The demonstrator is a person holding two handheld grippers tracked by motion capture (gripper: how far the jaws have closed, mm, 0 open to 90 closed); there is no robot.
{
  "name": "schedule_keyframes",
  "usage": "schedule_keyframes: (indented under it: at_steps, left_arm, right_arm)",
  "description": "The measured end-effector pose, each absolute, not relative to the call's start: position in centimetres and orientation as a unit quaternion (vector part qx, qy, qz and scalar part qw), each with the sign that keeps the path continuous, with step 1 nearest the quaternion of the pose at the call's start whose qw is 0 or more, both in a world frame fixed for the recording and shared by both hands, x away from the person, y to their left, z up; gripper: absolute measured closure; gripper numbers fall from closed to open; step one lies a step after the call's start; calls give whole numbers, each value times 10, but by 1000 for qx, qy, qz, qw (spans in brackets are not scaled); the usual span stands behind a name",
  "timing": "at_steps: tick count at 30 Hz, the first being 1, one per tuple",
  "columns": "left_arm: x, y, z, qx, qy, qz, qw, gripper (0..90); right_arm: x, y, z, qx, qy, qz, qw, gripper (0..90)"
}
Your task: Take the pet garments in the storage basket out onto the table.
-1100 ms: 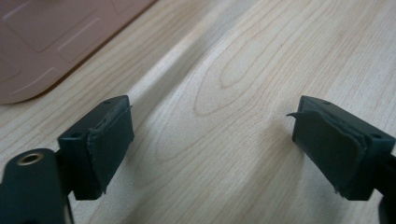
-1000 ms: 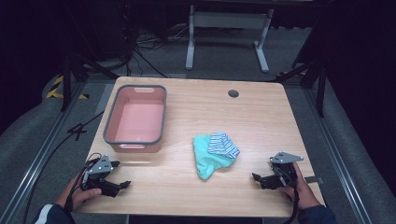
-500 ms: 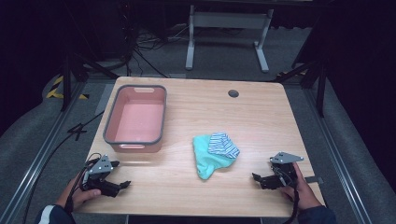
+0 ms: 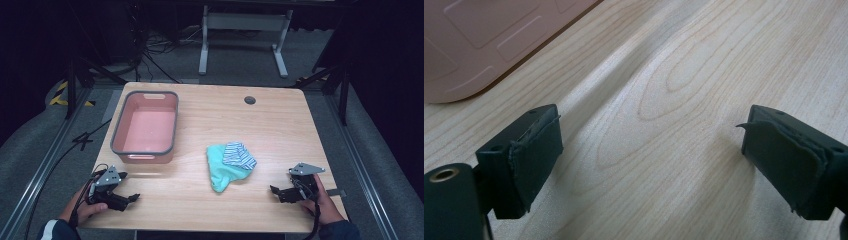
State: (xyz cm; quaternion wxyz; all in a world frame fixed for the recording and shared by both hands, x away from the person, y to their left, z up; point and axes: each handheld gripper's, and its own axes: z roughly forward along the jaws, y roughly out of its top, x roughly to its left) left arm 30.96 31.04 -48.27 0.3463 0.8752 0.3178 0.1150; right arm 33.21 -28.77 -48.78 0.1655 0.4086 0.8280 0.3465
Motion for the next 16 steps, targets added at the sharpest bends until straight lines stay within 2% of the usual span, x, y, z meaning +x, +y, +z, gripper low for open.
schedule_keyframes:
  at_steps: [6,8,9,16]
  left_arm:
    - [311,311,-483,877,314,115,344,83]
    - [312,310,-484,873,330,118,339,54]
    - [314,310,-483,874,335,119,332,3]
    - [315,310,-483,868,350,125,330,0]
  right_arm:
    - [332,-288,-488,408,828,347,165,3]
    - [332,-288,-488,408,828,347,165,3]
    - [332,-288,-488,408,828,347,165,3]
    - [331,-288,-488,409,828,346,167,3]
